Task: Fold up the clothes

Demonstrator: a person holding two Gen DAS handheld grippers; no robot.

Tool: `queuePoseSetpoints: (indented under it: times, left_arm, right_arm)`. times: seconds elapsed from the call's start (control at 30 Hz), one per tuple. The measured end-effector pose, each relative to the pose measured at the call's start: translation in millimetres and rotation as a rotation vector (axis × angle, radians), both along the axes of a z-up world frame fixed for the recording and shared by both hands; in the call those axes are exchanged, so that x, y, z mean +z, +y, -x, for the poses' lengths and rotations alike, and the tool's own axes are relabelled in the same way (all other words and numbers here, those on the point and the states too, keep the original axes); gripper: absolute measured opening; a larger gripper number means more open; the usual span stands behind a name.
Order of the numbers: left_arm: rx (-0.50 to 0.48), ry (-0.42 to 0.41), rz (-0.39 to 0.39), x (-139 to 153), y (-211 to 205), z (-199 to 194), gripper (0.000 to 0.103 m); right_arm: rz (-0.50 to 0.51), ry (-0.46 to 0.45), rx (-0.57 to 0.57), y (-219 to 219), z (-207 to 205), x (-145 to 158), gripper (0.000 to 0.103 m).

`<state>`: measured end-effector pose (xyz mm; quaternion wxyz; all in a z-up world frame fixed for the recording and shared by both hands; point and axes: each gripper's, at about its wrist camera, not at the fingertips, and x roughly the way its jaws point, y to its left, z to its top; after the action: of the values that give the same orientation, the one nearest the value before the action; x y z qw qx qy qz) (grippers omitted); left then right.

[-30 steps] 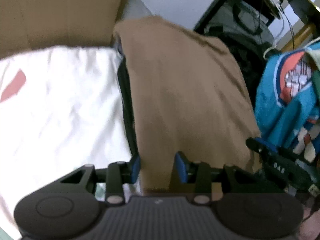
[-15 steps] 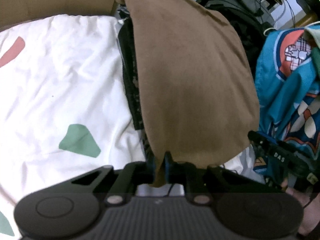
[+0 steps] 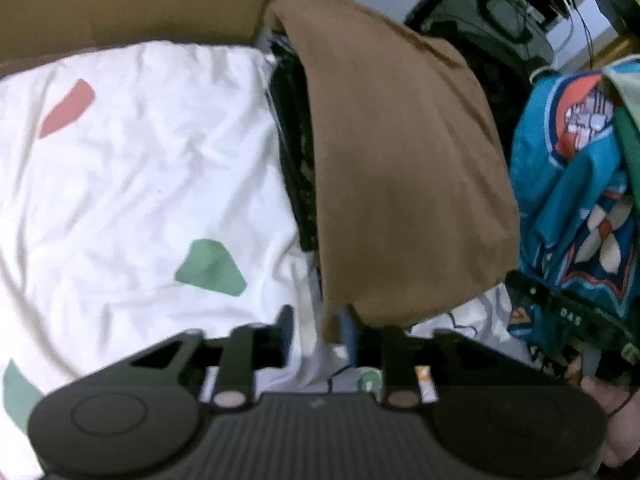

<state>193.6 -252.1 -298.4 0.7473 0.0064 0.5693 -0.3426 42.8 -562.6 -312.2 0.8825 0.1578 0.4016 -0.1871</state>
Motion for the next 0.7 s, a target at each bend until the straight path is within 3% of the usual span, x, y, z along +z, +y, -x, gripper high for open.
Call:
queuePoseSetpoints:
  times: [0.17,0.27,0.33,0.4,0.57,0.7]
  left_arm:
    - [0.048,-0.062,-0.033,24,9,1,0.073]
    - [0.099,-0.084,-0.050,42,18,0,0.086]
    - [0.113,-0.103,-0.068,56,23,-1,0.090]
    - [0.108,-0.123,-0.085,72,26,0,0.093]
    - [0.112,-0.136,-0.114,109,37,0,0.096]
    - [0.174,-0.133,-0.166,137,54,0,0.097]
  right_arm:
    - [-0.082,-0.036,-0.085,1,-5,31,0.069]
    - [-0.125,-0.055,-0.128,5,-7,51,0.090]
    - [-0.149,-0.059,-0.152,8,-8,63,0.098]
    - [-0.155,-0.049,-0.158,14,-11,75,0.101]
    - [-0.214,-0.029,-0.178,22,-10,106,0.101]
    - [-0.234,-0.021,-0.167,31,-12,129,0.102]
